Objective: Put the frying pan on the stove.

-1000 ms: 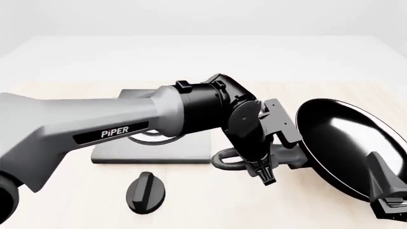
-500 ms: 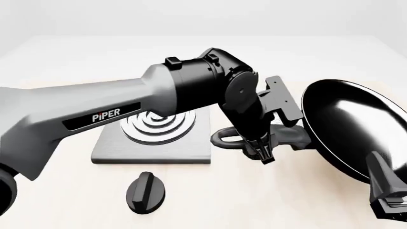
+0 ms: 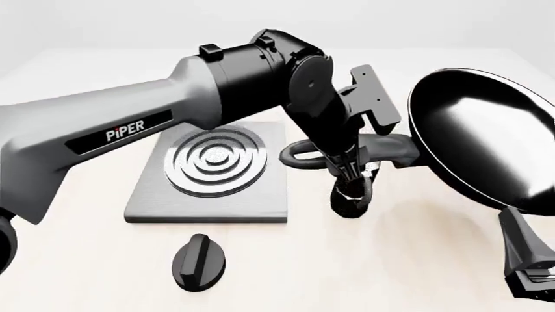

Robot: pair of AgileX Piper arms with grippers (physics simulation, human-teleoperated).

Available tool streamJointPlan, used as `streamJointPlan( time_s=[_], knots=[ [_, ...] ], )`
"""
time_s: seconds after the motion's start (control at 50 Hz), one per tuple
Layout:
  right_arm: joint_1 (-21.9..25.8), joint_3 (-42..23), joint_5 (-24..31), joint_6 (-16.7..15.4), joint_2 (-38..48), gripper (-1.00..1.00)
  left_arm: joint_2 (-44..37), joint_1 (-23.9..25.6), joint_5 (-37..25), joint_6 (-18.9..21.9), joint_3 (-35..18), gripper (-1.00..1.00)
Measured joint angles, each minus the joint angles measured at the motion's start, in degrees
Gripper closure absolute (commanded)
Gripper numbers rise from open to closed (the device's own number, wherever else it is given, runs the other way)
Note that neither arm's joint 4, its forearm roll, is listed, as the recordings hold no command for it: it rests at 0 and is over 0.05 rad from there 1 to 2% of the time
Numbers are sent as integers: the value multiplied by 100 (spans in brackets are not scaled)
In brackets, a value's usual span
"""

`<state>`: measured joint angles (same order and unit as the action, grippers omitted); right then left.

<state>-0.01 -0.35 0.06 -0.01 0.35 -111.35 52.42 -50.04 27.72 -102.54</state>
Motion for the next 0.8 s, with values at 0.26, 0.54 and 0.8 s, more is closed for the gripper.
streamJointPlan(
  time_s=[0.26, 0.54, 0.8],
  knots=[
    [0, 0, 0, 0, 0, -100, 31, -180, 36, 199, -284, 100],
    [0, 0, 0, 0, 0, -100, 49, -467, 102, 352, -655, 100],
    [0, 0, 0, 0, 0, -100, 4, -738, -1, 202, -934, 100]
  ],
)
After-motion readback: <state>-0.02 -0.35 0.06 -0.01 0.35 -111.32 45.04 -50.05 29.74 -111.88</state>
